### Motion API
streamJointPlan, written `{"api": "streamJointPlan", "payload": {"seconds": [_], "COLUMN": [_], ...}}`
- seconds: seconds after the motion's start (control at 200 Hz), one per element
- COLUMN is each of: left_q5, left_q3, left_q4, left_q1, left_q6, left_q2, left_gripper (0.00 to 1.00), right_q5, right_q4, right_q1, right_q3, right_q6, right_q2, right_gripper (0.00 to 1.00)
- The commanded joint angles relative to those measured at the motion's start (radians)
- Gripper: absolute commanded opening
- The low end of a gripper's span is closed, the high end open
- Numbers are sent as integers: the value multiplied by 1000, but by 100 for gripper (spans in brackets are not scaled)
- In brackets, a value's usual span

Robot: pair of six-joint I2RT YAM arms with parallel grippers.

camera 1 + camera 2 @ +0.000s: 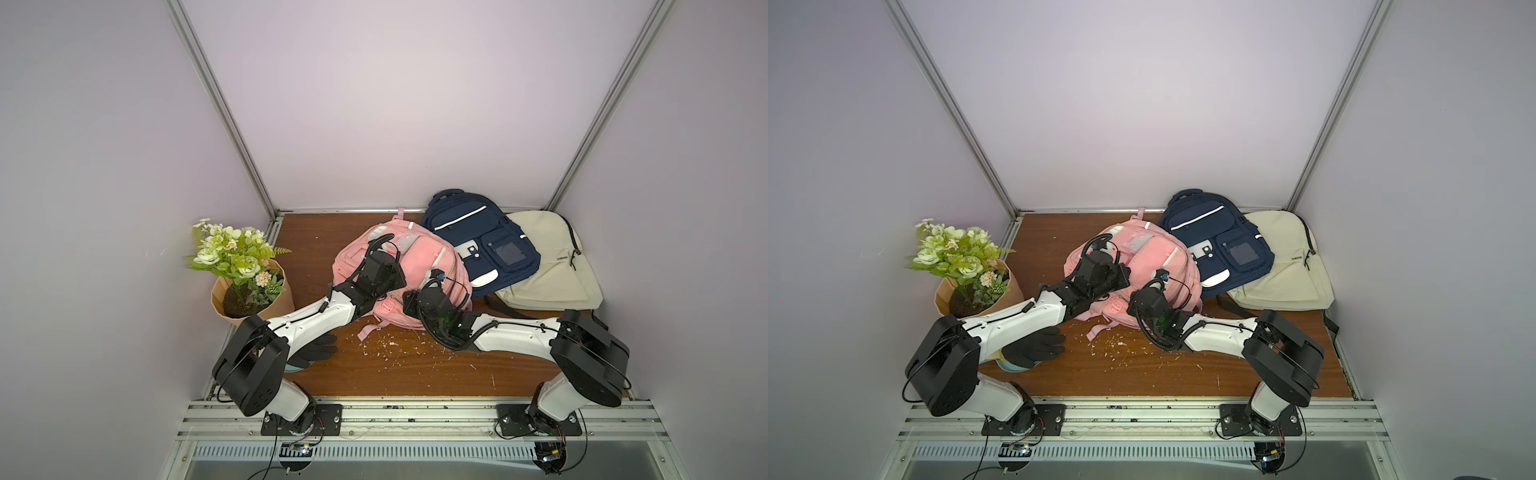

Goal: Zip up the backpack
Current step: Zip the zipper on the backpack.

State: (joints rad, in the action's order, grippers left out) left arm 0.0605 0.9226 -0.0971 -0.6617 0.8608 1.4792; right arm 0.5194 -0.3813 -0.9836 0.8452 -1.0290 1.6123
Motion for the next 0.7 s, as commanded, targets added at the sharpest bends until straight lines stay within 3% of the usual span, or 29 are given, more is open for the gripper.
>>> {"api": "streamJointPlan", "payload": {"seconds": [0.0, 0.17, 0.45, 0.515, 0.606, 0.696], "left_q5": [-37, 40, 15, 10, 0, 1], "left_q3": [21, 42, 54, 55, 49, 42], "left_q4": [-74, -26, -36, -37, -41, -37], "left_q1": [-41, -39, -29, -30, -31, -31], "left_q6": [15, -19, -36, -36, -30, -28], "left_q2": [-81, -59, -11, -12, -19, -29], "left_gripper": [0, 0, 0, 0, 0, 0], "right_q5": [186, 222, 152, 137, 133, 138], "right_q4": [70, 116, 94, 78, 70, 75], "right_q1": [29, 16, 14, 14, 16, 22], "right_q3": [39, -18, -67, -58, -34, -14], "right_q6": [-26, 8, 94, 120, 143, 158], "right_q2": [2, -73, -104, -88, -59, -38], "right_gripper": [28, 20, 7, 8, 17, 16]}}
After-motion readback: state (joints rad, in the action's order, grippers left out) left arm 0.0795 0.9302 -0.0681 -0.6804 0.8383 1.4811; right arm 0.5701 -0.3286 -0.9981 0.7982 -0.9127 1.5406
